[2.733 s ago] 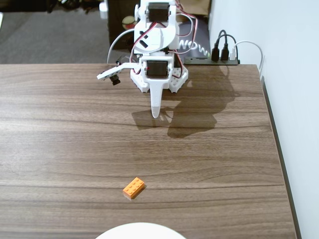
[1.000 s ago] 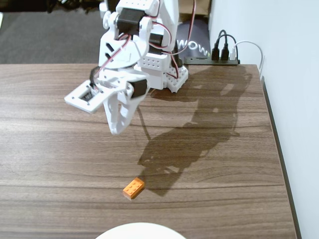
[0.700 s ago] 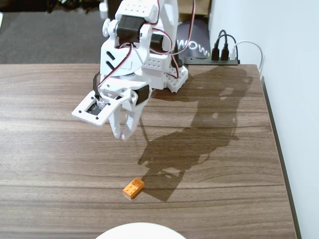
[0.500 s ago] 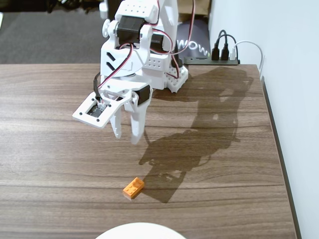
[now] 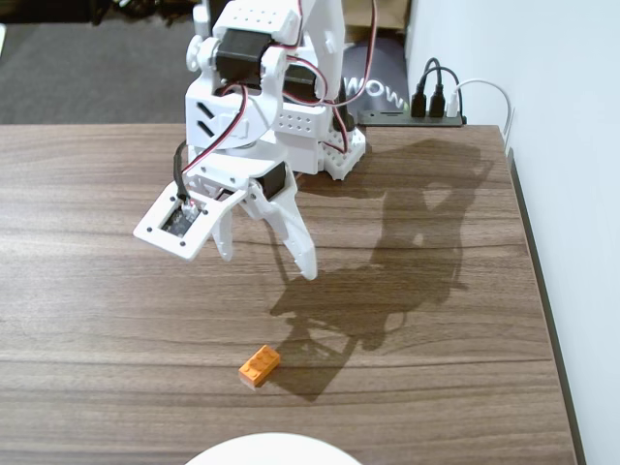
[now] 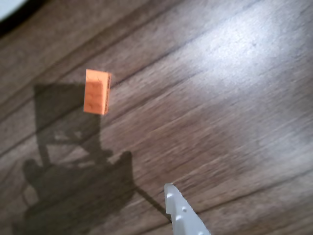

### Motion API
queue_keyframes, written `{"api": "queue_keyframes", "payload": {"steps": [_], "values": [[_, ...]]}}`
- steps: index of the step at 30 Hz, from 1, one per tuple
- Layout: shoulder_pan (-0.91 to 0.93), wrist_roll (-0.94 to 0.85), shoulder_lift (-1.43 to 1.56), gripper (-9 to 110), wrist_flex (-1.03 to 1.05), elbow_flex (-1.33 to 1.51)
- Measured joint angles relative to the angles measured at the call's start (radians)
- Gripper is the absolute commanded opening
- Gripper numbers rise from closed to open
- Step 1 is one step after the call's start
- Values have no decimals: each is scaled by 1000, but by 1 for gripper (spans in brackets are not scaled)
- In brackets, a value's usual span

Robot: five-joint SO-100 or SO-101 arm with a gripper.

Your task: Grasp a lego block and put it on the plate.

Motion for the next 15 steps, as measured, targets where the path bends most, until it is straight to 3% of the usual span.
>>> {"api": "queue_keyframes", "payload": {"steps": [15], "values": [[15, -138, -89, 63, 61, -106]]}}
